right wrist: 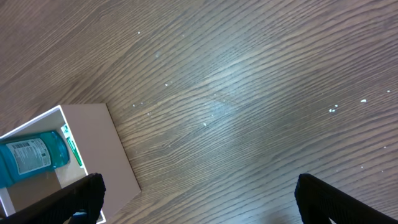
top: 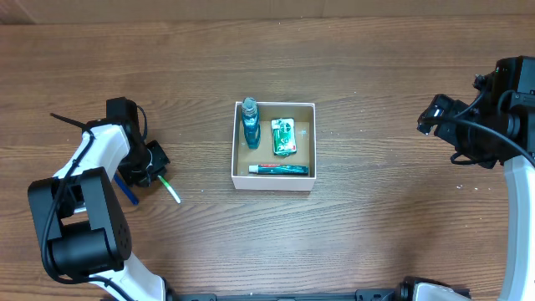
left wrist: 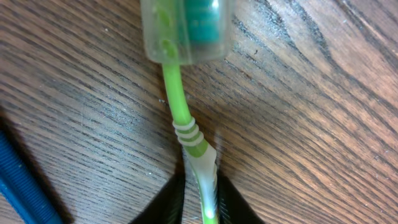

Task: Pack container
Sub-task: 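Return the left gripper to the green toothbrush and grasp it, then lower the toothbrush into the box with the left gripper and release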

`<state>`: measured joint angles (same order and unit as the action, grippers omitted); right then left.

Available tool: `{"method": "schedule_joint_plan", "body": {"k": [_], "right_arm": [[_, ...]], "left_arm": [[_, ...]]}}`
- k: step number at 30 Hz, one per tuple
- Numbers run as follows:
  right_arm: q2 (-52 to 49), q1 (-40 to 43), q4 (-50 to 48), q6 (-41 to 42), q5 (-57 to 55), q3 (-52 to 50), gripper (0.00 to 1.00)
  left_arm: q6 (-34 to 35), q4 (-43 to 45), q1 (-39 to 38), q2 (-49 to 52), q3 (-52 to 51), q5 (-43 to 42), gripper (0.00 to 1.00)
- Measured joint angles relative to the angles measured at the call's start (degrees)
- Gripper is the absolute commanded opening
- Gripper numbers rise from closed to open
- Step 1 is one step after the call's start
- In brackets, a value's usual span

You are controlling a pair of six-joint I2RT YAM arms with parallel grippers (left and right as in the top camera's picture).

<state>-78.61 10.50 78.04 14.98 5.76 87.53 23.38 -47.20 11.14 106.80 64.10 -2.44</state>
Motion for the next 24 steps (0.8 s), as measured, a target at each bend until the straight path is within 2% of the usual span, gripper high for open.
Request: {"method": "schedule_joint_plan", "body": {"k": [2, 7, 12, 15, 18, 21, 24], "right_arm": [[0.00, 0.00, 0.02, -0.04, 0.02, 0.00, 1.00], [0.00, 0.00, 0.04, -0.02, 0.02, 0.00, 1.00], [0.00, 0.00, 0.04, -0.02, 0.02, 0.00, 1.00], [0.00, 0.00, 0.02, 0.00, 0.02, 0.00, 1.00], [0.00, 0.00, 0.02, -0.04, 0.00, 0.00, 1.00], [0.00, 0.00, 0.00, -0.04, 0.00, 0.00, 1.00], [0.00, 0.00, -0.02, -0.02, 0.02, 0.00, 1.00]], "left_arm": [[-0.02, -0.15, 0.00, 0.00, 0.00, 0.00, 0.04], [-0.02, -2.08, 0.00, 0.00, 0.59, 0.02, 0.04], [-0.02, -9.84, -2.40, -2.95, 10.34, 0.50, 0.04], [-1.60, -10.56, -10.27, -10.73, 17.94, 1.01, 0.04], [-5.84, -10.19, -22.51, -17.31, 23.37, 2.69, 0.04], [-12.59, -8.26, -37.86, -17.70, 24.57, 6.86, 0.04], [-15.10, -7.61, -44.87, -14.99, 24.57, 8.57, 0.04]]}}
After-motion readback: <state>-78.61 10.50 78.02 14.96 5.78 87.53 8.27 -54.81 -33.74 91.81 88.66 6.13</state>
